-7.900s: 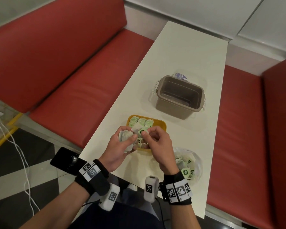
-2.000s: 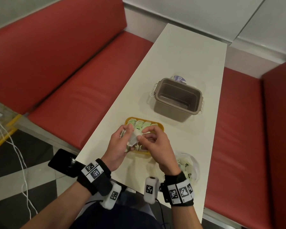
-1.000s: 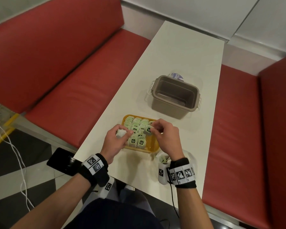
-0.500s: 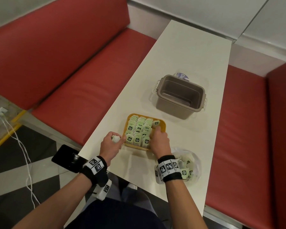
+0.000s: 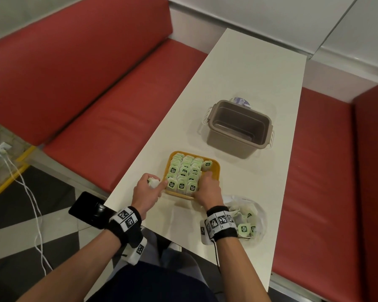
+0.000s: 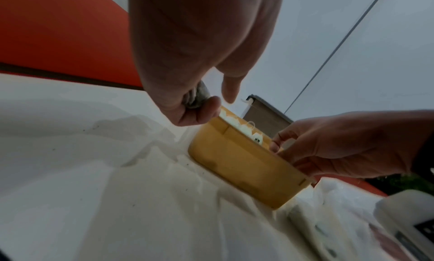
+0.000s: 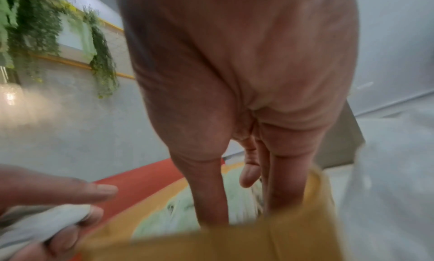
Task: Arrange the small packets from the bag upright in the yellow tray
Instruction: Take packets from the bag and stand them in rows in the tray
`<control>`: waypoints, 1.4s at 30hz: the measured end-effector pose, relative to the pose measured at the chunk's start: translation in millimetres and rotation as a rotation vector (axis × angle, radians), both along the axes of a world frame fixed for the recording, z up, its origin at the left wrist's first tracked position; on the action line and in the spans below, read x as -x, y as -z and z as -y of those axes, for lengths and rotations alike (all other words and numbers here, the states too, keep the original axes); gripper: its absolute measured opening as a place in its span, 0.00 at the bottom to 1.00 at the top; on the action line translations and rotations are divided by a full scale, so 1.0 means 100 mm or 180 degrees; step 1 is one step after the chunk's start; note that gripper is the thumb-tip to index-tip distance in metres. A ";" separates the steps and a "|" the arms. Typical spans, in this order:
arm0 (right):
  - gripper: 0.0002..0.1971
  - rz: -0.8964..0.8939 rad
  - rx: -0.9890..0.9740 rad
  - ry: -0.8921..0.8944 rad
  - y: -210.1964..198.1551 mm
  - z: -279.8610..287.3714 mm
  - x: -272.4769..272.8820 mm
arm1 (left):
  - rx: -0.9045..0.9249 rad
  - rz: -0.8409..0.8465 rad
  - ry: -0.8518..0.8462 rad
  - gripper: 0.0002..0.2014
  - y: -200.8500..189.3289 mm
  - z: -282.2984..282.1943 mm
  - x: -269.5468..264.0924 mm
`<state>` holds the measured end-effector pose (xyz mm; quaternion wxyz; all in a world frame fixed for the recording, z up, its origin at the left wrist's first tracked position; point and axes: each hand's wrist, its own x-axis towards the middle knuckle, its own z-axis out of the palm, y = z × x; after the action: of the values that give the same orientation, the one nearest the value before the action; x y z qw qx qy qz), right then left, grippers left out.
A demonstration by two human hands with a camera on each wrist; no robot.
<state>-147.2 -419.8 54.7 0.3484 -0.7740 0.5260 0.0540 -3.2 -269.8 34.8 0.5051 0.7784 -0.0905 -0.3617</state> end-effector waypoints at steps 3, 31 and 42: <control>0.24 0.0295 0.0116 0.0118 -0.15 0.09 0.07 | 0.0397 -0.0426 -0.0099 0.09 -0.19 0.02 0.01; 0.07 0.2873 -0.1293 0.0496 -1.26 -0.18 0.32 | 0.1760 -0.1513 0.0667 0.22 -0.96 0.16 0.14; 0.12 0.2210 -0.0162 0.0197 -1.09 -0.24 0.27 | 0.1431 -0.0636 0.0606 0.08 -1.00 0.26 0.26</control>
<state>-173.8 -396.2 163.7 0.5271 -0.7210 0.3979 -0.2100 -29.5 -296.2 135.0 0.6354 0.5950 -0.1911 -0.4535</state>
